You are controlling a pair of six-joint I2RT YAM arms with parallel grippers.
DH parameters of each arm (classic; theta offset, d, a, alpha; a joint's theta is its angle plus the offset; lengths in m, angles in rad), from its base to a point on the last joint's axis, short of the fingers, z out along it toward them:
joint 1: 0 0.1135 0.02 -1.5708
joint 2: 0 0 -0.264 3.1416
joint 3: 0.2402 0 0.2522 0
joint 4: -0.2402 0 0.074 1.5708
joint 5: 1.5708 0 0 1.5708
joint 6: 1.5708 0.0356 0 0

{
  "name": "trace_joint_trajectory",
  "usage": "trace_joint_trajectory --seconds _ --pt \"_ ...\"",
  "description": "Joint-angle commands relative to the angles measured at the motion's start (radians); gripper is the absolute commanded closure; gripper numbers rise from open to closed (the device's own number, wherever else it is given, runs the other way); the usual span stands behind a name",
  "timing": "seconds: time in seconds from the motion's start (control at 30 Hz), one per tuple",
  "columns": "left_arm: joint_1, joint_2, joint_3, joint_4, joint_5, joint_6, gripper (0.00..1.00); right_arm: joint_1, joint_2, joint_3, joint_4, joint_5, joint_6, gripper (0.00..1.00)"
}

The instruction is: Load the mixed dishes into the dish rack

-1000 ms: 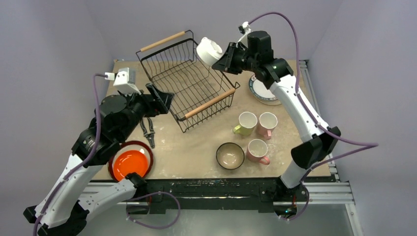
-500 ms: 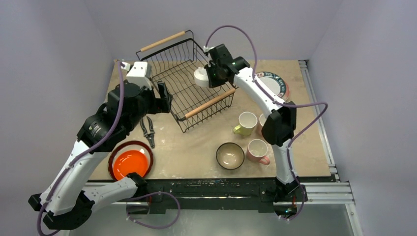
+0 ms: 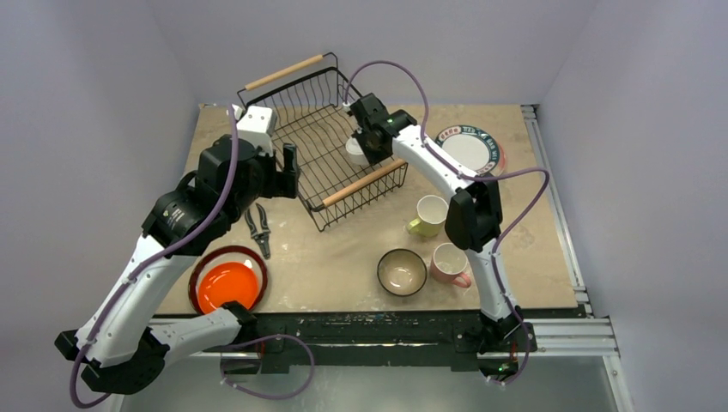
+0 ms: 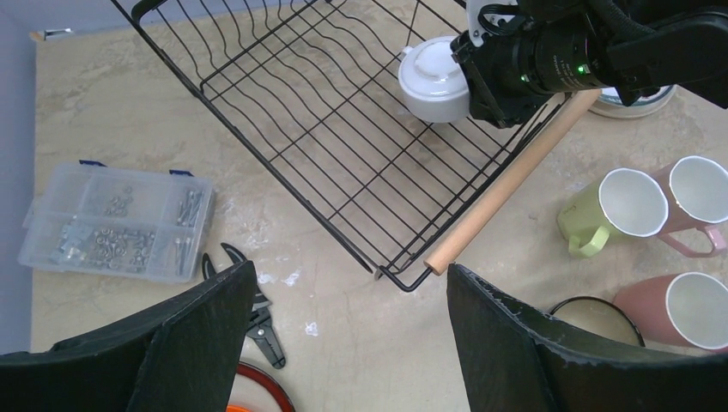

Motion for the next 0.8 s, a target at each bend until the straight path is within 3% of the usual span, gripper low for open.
trace_joint_trajectory --seconds 0.0,0.53,0.77 --pt "0.020 0.000 0.029 0.009 -0.006 0.028 0.20 0.015 -0.048 -0.019 0.071 0.097 -0.063 1.00" --pt "0.069 -0.007 0.008 0.007 0.035 0.020 0.20 0.016 -0.024 -0.070 0.018 0.106 -0.080 1.00" --pt "0.089 -0.010 0.001 0.010 0.051 0.018 0.19 0.016 -0.026 -0.100 -0.002 0.114 -0.075 0.94"
